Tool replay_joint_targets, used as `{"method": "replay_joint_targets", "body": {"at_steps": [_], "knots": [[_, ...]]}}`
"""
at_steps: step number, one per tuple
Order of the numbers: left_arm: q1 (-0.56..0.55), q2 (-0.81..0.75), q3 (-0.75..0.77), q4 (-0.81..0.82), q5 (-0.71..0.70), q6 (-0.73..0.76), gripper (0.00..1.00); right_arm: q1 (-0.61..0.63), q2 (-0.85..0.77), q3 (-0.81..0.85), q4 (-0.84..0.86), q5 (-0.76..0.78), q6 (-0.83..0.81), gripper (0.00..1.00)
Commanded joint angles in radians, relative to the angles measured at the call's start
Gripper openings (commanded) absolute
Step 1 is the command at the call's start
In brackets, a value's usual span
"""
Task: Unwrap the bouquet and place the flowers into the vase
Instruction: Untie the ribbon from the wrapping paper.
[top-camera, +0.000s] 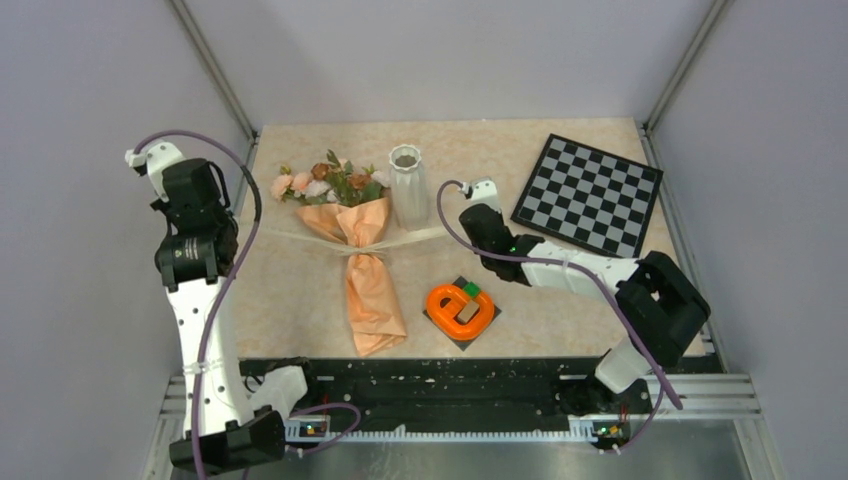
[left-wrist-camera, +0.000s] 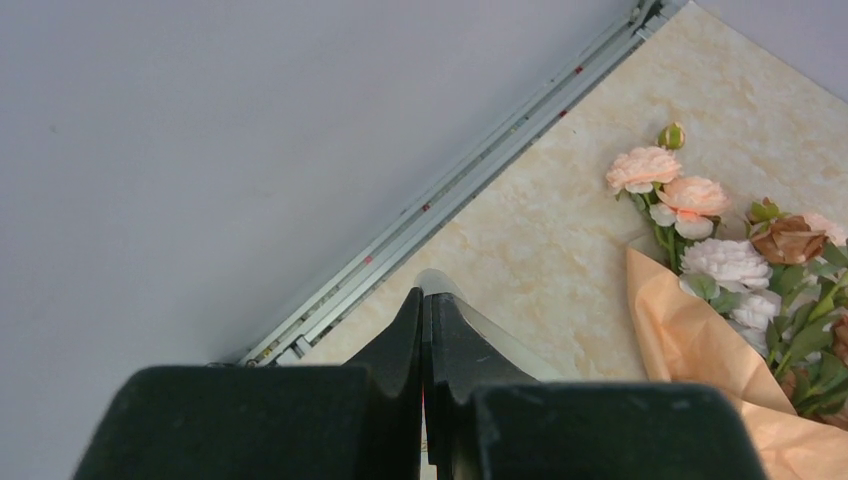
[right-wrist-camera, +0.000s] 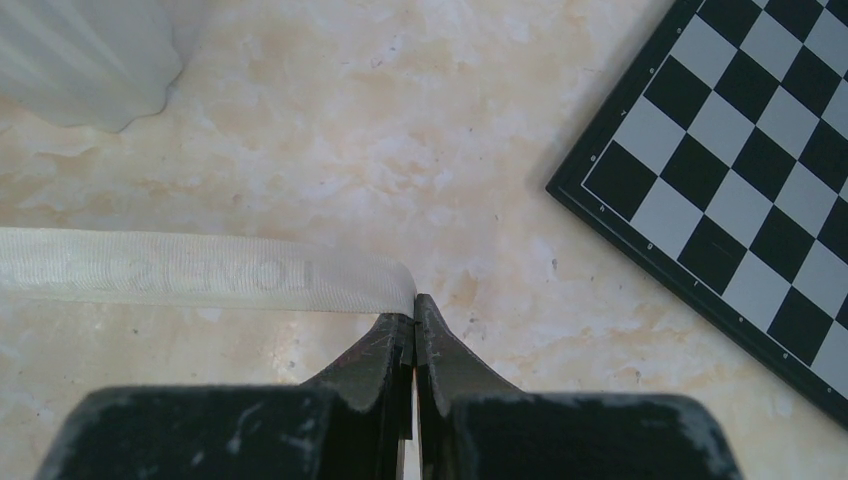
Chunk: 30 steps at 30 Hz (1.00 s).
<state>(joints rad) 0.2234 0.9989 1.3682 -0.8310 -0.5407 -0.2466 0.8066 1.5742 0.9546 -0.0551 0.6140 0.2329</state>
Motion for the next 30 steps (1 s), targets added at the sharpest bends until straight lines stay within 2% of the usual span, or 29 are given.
{"method": "replay_joint_targets", "body": {"at_steps": [1,10,16,30], "knots": [[0.01,0.008,0.068,0.074,-0.085,0.044,0.0,-0.018,-0.045,-0.008,0.003,0.029,0.01,0.0],[0.012,0.025,0.109,0.119,-0.188,0.103,0.0,-0.028,-0.049,-0.008,0.0,0.036,-0.006,0.0],[0.018,0.024,0.084,0.157,-0.257,0.138,0.0,-0.046,-0.061,-0.006,-0.005,0.038,-0.026,0.0],[0.034,0.033,-0.007,0.189,-0.257,0.124,0.0,-0.108,-0.11,-0.035,-0.02,0.028,-0.042,0.0]]}}
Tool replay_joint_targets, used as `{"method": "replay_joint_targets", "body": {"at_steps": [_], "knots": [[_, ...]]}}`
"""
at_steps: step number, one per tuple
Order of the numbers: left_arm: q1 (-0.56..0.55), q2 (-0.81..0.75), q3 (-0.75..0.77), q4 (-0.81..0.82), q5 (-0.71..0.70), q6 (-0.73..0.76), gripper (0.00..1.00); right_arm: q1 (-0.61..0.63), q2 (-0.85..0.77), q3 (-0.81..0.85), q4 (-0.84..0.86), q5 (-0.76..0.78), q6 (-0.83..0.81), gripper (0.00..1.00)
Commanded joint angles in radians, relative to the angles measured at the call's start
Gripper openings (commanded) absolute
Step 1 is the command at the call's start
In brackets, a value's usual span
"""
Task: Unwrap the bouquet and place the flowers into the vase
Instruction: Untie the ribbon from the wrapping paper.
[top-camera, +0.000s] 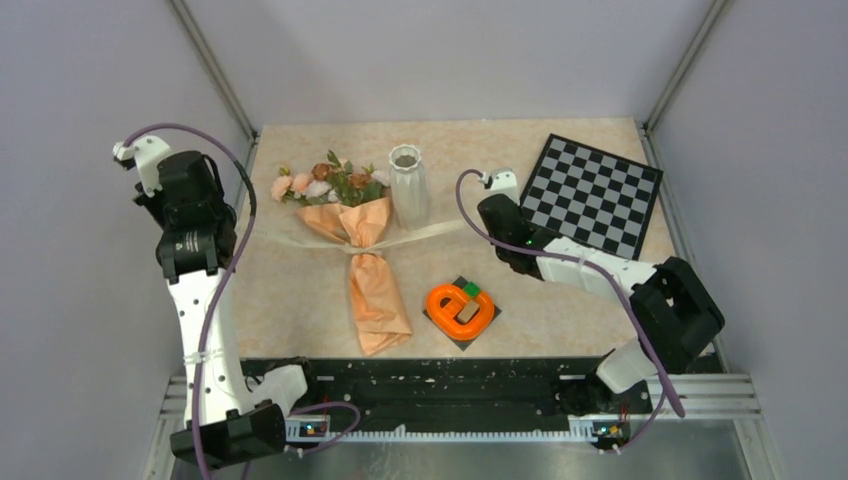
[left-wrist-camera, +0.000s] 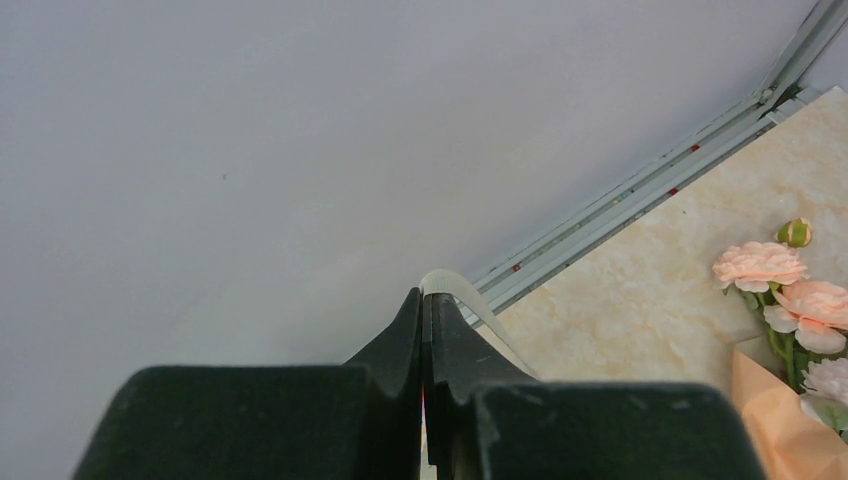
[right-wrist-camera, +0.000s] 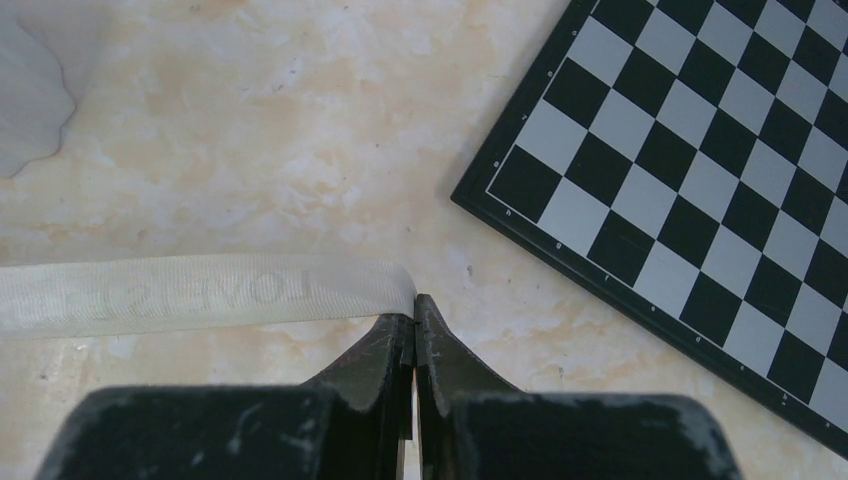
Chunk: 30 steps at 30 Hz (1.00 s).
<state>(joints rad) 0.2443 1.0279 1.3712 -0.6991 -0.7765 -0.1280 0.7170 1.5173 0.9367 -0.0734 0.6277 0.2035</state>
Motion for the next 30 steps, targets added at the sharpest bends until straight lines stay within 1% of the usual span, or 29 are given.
{"method": "replay_joint_targets", "body": {"at_steps": [1,14,21,24,30], "knots": [[0.015,0.004,-0.01,0.058,-0.022,0.007,0.0,-0.021,-0.057,-0.02,-0.002,0.013,-0.012,0.0],[0.022,-0.005,0.052,0.081,-0.066,0.053,0.0,-0.067,-0.09,-0.048,-0.019,0.023,-0.034,0.0],[0.022,-0.032,0.023,0.071,-0.059,0.055,0.0,-0.091,-0.104,-0.058,-0.022,0.022,-0.042,0.0],[0.023,-0.037,0.001,0.088,-0.079,0.071,0.0,-0.098,-0.107,-0.056,-0.028,0.028,-0.044,0.0],[0.023,-0.017,0.013,0.087,-0.095,0.081,0.0,-0.121,-0.122,-0.062,-0.036,0.031,-0.05,0.0]]}}
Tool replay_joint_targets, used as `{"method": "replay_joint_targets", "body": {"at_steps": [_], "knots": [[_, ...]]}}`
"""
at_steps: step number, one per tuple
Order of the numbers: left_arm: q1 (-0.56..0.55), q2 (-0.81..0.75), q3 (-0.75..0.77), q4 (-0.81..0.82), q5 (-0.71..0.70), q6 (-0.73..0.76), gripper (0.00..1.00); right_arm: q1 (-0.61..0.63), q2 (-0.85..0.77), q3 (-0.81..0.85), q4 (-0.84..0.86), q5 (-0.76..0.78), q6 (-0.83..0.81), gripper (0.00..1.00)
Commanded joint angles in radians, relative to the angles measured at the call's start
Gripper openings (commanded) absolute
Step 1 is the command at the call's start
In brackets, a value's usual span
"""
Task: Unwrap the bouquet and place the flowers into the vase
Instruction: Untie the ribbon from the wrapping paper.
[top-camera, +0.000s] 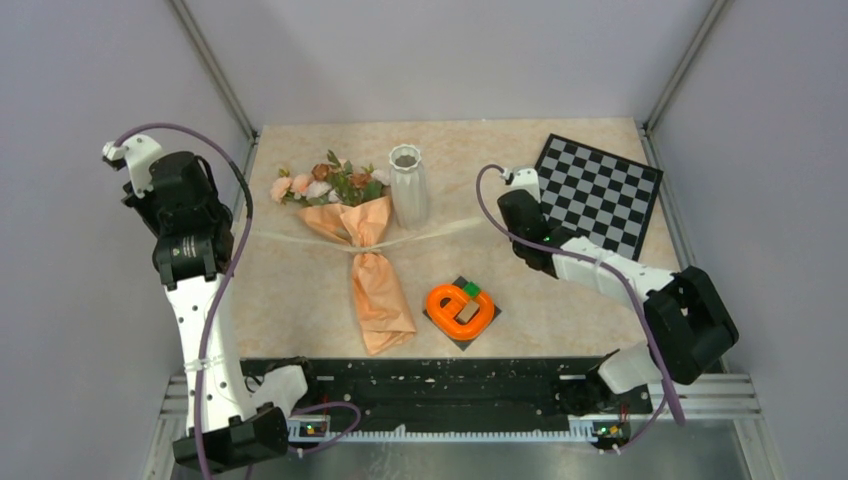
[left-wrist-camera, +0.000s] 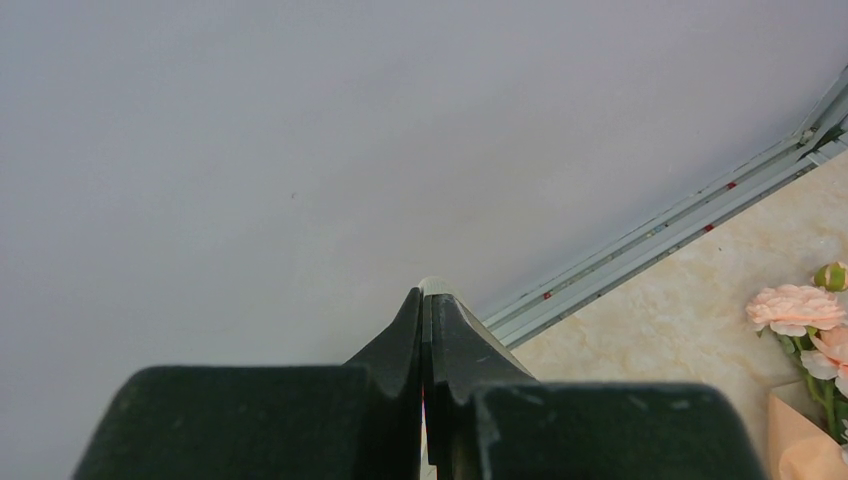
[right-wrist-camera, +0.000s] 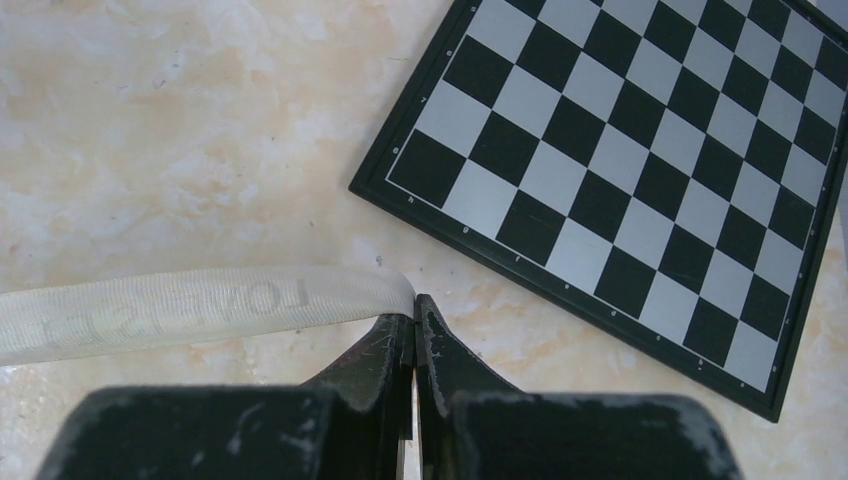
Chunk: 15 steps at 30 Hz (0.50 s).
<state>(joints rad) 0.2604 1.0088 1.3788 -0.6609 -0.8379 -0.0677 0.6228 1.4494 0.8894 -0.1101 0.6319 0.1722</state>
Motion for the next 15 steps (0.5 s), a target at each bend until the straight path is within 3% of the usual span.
{"method": "replay_joint_targets", "body": {"at_steps": [1,15], "knots": [[0.007,0.003,0.003,0.049,-0.035,0.021,0.0,-0.031,-0.057,-0.016,-0.001,0.027,-0.019,0.0],[0.008,0.027,0.026,0.091,-0.127,0.095,0.0,-0.067,-0.075,-0.033,-0.008,0.024,-0.02,0.0]]}}
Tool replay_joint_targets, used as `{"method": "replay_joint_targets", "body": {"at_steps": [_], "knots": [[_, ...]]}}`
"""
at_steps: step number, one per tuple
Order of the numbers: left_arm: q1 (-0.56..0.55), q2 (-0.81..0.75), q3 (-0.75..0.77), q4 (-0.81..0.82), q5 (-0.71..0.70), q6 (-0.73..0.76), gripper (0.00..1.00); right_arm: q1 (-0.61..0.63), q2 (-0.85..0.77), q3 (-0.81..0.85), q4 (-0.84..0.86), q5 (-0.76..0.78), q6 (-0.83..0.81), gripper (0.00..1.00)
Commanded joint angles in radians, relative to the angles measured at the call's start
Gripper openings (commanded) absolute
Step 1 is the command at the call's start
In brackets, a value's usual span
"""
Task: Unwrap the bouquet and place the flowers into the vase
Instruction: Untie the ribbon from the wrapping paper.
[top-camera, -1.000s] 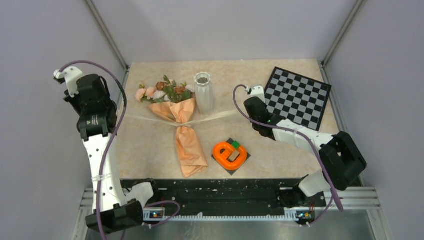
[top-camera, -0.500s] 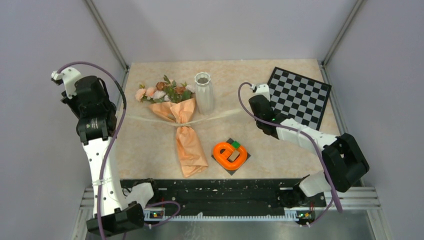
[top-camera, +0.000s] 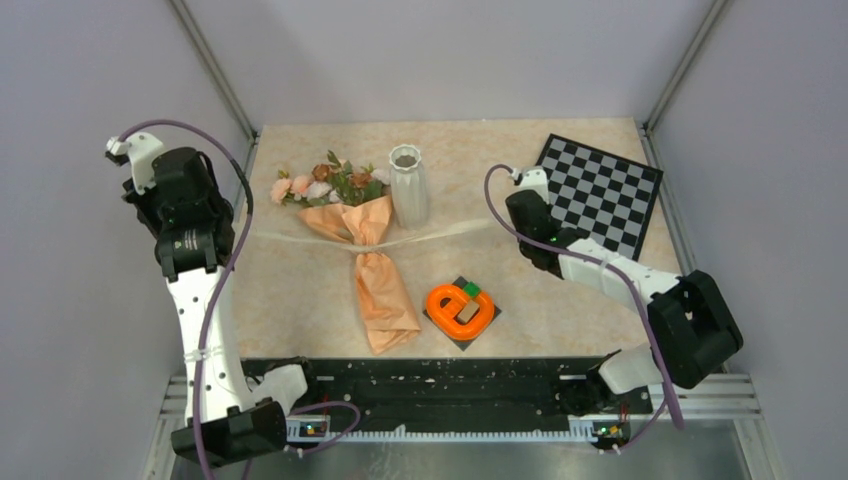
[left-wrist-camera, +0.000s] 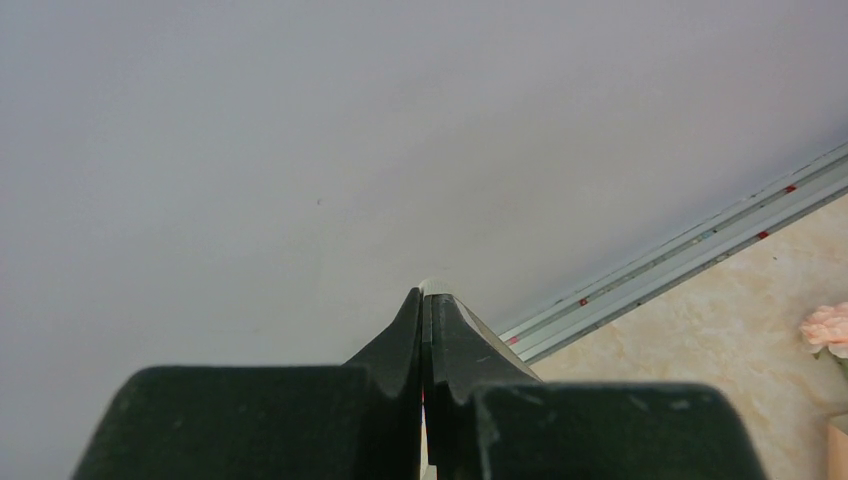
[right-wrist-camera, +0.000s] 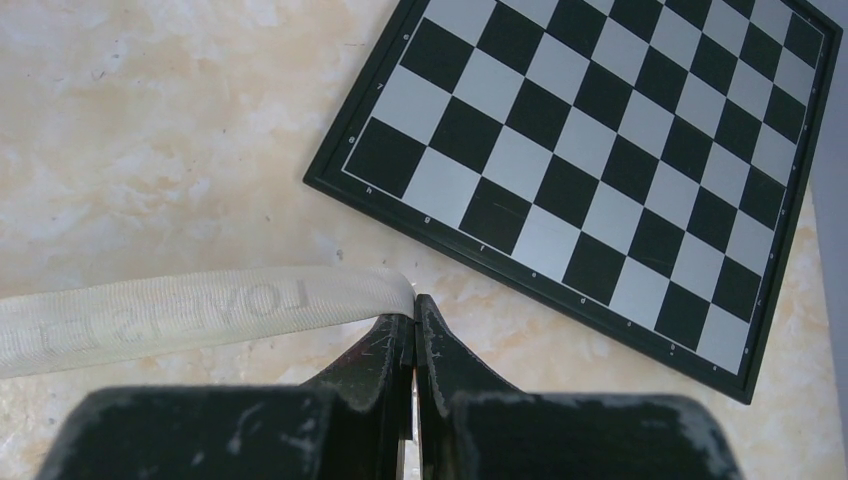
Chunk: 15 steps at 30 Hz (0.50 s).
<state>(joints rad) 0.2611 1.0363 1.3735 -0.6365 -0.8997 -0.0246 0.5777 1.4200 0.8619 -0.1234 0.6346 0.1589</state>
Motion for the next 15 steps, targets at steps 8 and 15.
{"method": "replay_joint_targets", "body": {"at_steps": [8,15], "knots": [[0.01,-0.002,0.058,0.137,-0.125,0.13,0.0,-0.033,-0.046,-0.009,0.004,0.016,-0.008,0.0],[0.018,-0.015,0.05,0.155,-0.141,0.151,0.0,-0.043,-0.048,-0.004,-0.002,0.016,-0.011,0.0]]}}
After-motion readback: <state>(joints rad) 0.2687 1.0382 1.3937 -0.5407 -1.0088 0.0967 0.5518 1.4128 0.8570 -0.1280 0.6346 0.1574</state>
